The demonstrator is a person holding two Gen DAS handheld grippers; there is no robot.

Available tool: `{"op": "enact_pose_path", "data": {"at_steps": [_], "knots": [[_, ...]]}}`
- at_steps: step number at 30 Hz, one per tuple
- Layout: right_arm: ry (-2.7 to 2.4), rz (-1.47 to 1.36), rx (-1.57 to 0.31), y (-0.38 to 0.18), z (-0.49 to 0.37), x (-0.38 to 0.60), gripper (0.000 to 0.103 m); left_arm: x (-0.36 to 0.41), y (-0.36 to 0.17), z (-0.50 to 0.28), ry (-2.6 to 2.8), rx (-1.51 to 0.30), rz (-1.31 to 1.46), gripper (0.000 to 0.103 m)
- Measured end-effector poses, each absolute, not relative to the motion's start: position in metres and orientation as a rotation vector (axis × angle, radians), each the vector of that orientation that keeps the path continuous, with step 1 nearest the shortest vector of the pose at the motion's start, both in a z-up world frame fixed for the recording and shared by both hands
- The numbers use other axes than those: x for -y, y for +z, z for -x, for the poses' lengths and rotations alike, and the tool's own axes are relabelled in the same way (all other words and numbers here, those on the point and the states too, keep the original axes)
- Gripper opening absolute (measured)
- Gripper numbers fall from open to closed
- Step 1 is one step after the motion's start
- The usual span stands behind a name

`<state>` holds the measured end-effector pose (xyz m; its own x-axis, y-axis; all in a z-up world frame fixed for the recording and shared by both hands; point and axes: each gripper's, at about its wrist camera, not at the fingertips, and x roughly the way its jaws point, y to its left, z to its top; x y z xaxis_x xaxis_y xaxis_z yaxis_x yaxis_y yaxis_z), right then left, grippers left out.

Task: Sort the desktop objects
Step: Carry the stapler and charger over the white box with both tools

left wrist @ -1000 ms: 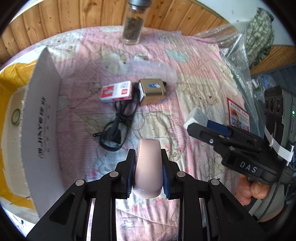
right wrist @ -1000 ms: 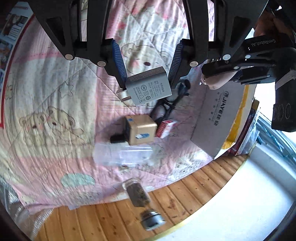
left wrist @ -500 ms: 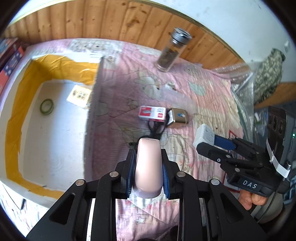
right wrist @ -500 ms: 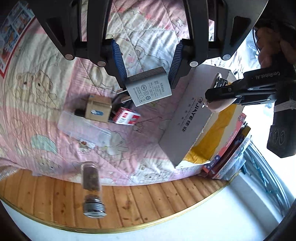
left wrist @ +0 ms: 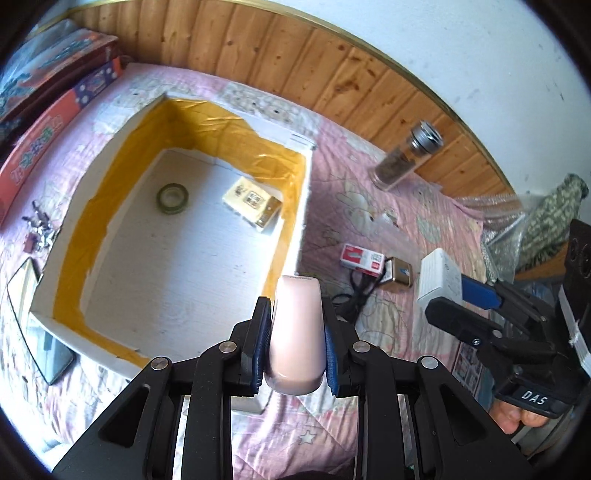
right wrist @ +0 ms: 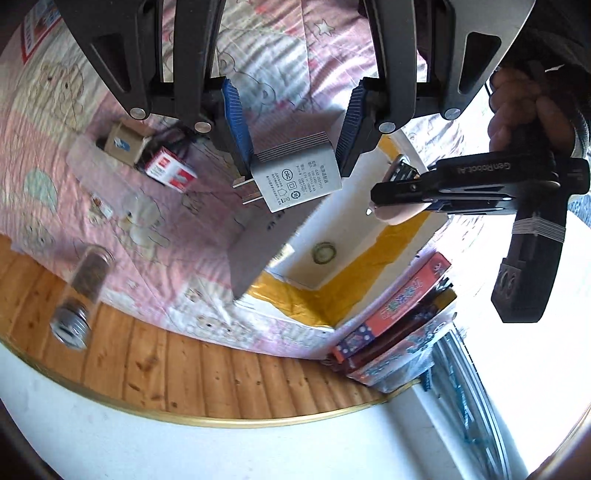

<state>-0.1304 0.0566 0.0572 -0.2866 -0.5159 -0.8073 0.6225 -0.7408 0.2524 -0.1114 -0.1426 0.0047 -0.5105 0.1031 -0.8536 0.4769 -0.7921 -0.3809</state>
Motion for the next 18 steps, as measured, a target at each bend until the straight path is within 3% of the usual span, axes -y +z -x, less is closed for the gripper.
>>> {"op": "enact_pose_path", "data": {"at_steps": [18], "knots": [[-1.968, -1.169, -0.253, 0.059, 0.172, 0.035, 0.047, 0.212, -0.016, 0.1, -2.212, -0.983, -1.382, 0.026]]}}
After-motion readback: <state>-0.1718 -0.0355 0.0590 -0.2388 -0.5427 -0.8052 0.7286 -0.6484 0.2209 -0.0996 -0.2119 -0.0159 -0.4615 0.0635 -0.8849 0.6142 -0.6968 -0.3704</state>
